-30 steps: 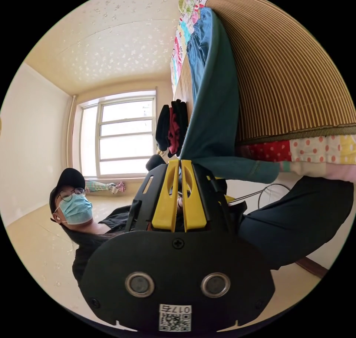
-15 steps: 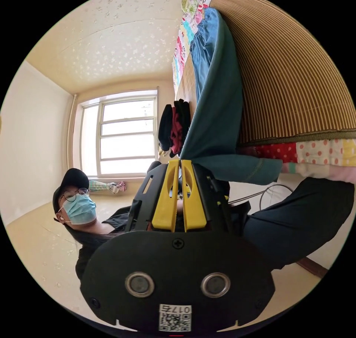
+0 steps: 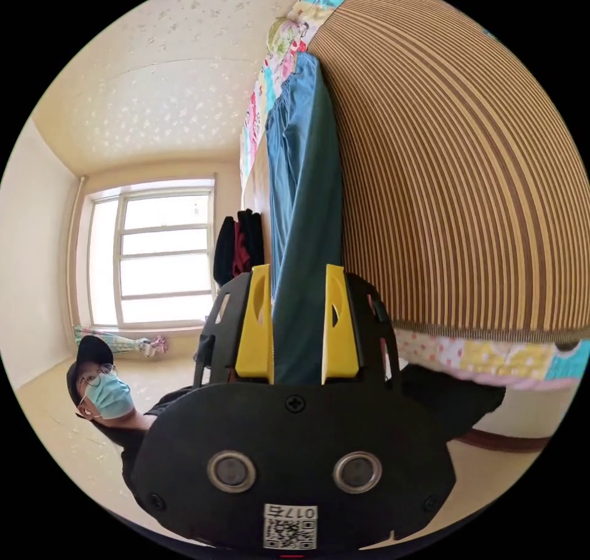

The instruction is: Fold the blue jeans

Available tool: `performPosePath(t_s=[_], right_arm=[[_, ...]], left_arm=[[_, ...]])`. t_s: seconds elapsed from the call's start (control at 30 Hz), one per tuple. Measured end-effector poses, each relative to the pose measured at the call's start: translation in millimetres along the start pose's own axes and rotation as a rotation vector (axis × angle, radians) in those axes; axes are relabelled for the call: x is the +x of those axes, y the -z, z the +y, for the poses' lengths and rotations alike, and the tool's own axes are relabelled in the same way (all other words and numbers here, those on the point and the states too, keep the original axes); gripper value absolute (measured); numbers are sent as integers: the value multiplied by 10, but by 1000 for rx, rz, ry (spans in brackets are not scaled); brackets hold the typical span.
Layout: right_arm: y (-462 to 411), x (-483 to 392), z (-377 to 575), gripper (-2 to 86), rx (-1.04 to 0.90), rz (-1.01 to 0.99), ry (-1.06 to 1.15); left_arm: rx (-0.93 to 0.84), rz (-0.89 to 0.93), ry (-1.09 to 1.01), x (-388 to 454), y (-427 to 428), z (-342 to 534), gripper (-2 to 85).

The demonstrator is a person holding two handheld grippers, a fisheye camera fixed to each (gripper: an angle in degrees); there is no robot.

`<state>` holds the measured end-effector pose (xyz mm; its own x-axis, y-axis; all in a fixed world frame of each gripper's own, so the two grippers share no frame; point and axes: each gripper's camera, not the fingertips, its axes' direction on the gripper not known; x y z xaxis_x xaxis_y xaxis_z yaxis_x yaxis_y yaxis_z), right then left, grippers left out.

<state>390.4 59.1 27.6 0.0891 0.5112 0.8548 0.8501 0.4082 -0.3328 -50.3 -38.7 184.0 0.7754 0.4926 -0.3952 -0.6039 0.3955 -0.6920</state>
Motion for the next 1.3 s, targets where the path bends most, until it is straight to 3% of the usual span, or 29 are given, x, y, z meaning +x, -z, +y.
performPosePath(t_s=[0.2, 0.33, 0.4, 0.53, 0.67, 0.77, 0.9, 1.07, 1.17, 1.3], right_arm=[[-612, -192, -1658, 177, 124, 51, 87], [-1189, -455, -2551, 182, 118, 276, 125], [-1540, -481, -2976, 154, 123, 503, 55], [-1885, -461, -3307, 57, 131, 628, -8], [-2411, -1349, -3372, 22, 237, 758, 270], [-3148, -2112, -3352, 20, 222, 826, 468], [-4380, -2707, -3332, 36, 127, 754, 575], [-5320, -2567, -3209, 90, -37, 655, 559], [-5291, -2428, -2857, 103, -93, 594, 608], [-4554, -2011, -1987, 114, -106, 460, 584]], left_arm=[[31, 49, 15, -155, 226, -3, -9], [50, 77, 32, -349, 328, 8, -9], [70, 113, 36, -455, 400, 51, -9], [154, 193, 75, -753, 699, 301, -10], [292, 284, 265, -1208, 1055, 917, -10], [401, 251, 404, -1378, 1302, 1503, -9], [492, 166, 541, -1422, 1567, 2105, -7], [483, -102, 743, -1491, 1804, 2678, 6], [426, -217, 822, -1556, 1861, 2781, 52], [434, -303, 762, -1655, 2020, 2647, 67]])
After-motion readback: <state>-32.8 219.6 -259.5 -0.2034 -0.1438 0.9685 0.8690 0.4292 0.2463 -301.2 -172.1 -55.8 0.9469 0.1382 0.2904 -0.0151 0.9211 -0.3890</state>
